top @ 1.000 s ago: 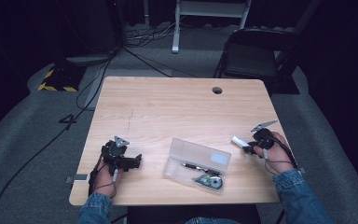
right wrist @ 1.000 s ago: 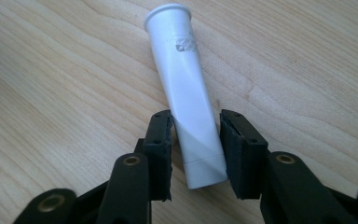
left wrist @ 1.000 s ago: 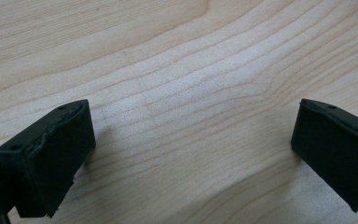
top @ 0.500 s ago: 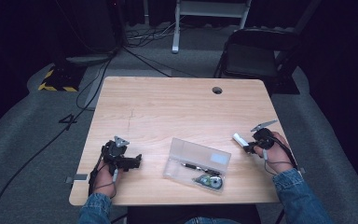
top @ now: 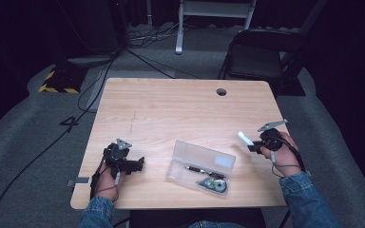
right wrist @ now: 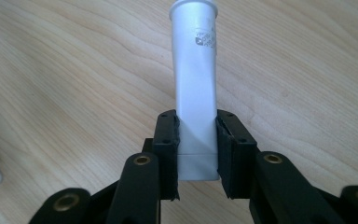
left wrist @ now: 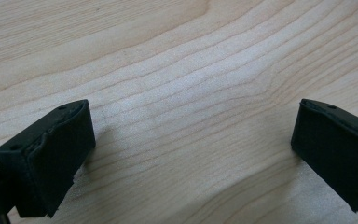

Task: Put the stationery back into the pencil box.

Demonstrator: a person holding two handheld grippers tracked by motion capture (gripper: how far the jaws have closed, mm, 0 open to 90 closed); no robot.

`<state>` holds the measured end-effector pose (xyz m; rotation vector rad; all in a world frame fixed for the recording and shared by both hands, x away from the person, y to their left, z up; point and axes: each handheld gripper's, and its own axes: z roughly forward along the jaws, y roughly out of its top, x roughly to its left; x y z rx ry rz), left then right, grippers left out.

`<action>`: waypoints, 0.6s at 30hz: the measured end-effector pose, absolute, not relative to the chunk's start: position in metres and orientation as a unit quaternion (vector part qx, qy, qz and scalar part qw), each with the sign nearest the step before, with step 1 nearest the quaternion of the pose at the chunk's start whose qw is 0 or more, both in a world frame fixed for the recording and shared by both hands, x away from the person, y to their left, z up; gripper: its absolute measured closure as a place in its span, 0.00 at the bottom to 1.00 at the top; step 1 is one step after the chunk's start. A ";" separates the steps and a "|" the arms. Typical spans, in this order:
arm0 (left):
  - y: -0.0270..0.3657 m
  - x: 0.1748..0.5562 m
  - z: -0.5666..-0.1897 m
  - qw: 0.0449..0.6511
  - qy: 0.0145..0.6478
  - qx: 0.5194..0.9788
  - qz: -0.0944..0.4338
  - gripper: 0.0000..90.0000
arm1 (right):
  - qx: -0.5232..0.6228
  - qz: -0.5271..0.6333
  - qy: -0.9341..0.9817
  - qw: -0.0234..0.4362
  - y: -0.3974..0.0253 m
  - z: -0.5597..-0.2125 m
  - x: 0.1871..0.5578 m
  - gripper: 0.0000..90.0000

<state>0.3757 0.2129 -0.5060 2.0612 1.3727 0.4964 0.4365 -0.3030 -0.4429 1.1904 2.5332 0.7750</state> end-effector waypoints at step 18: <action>0.213 0.376 -0.506 0.303 0.517 0.779 0.187 0.00 | 0.353 0.313 0.874 0.114 -0.278 -0.405 0.411 0.80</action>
